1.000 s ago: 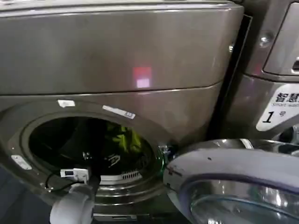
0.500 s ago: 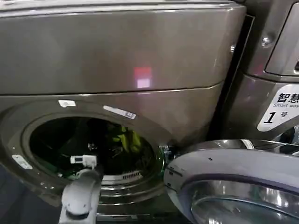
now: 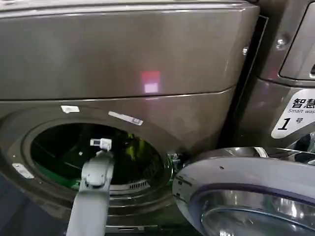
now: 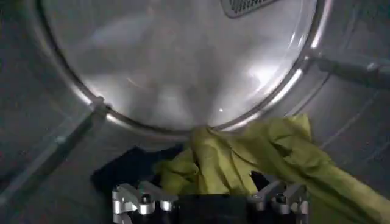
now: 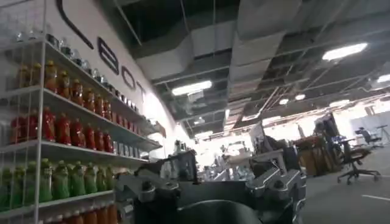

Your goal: Grasp the clothes from the dryer.

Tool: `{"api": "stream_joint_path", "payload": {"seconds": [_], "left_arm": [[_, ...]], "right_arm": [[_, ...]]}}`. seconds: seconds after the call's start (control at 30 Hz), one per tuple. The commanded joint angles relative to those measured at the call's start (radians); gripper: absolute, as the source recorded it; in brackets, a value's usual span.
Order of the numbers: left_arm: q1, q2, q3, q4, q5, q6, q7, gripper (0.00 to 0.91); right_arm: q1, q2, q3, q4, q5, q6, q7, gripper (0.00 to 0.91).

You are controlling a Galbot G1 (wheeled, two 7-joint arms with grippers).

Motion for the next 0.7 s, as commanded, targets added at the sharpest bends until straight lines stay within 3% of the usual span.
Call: {"api": "stream_joint_path", "payload": {"seconds": [0.03, 0.23, 0.7], "left_arm": [[-0.093, 0.014, -0.011, 0.134, 0.672, -0.479, 0.448, 0.907], [-0.103, 0.035, -0.002, 0.138, 0.874, -0.747, 0.538, 0.907], [-0.212, 0.098, 0.055, 0.208, 0.983, -1.093, 0.926, 0.907]], "right_arm": [[0.003, 0.002, -0.006, 0.000, -0.006, -0.001, -0.006, 0.907], [-0.008, 0.000, -0.002, -0.006, -0.007, 0.001, -0.005, 0.907], [0.002, 0.002, -0.013, -0.019, -0.024, 0.005, -0.008, 0.907]]}}
